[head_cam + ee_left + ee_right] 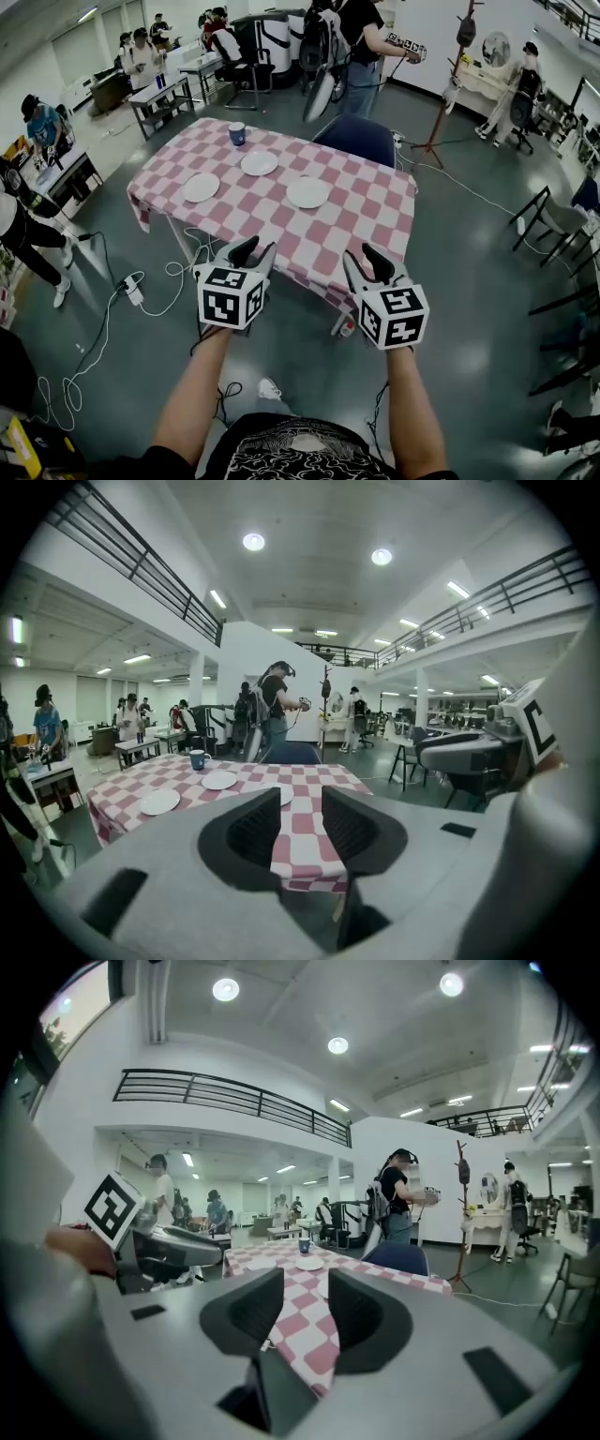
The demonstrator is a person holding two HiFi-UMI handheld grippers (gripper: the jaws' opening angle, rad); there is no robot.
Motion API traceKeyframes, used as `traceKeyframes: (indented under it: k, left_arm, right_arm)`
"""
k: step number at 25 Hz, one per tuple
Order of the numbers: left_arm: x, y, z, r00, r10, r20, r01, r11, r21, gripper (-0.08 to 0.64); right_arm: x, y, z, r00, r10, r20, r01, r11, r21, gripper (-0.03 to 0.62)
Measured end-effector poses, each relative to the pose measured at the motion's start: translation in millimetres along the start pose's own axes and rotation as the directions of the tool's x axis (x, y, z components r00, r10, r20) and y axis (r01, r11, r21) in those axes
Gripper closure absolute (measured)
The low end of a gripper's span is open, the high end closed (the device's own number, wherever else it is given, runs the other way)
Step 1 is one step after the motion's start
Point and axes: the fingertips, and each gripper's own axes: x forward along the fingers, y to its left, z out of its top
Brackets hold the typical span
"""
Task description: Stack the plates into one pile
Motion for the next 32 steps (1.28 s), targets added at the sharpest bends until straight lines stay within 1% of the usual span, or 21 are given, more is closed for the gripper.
traceKeyframes:
  k: [6, 16, 22, 26, 32]
  left_arm:
    - [36.4, 46.4, 8.8, 0.998, -0.064, -0.010, 0.064, 0.998, -0.025, 0.388]
    - [77.7, 103.0, 13.0, 0.988, -0.148, -0.032, 0.147, 0.989, -0.021, 0.359]
    - [94.5, 126.7, 16.5, 0.986, -0.162, -0.031, 0.162, 0.987, -0.015, 0.344]
    - [102.3, 133.9, 19.7, 0.986, -0.165, -0.033, 0.165, 0.986, 0.001, 0.344]
    - [126.8, 142.2, 18.4, 0.986, -0.162, -0.044, 0.162, 0.987, 0.012, 0.344]
  right_arm:
    - [49.7, -0.2, 12.6, 0.998, -0.052, -0.021, 0.053, 0.998, 0.019, 0.408]
    - [112.2, 12.2, 22.8, 0.993, -0.102, -0.063, 0.104, 0.994, 0.023, 0.361]
    - [134.5, 14.1, 26.8, 0.991, -0.116, -0.068, 0.117, 0.993, 0.021, 0.343]
    - [141.7, 6.5, 30.8, 0.990, -0.128, -0.059, 0.131, 0.991, 0.041, 0.337]
    - [163.6, -9.0, 27.4, 0.990, -0.124, -0.069, 0.127, 0.991, 0.045, 0.325]
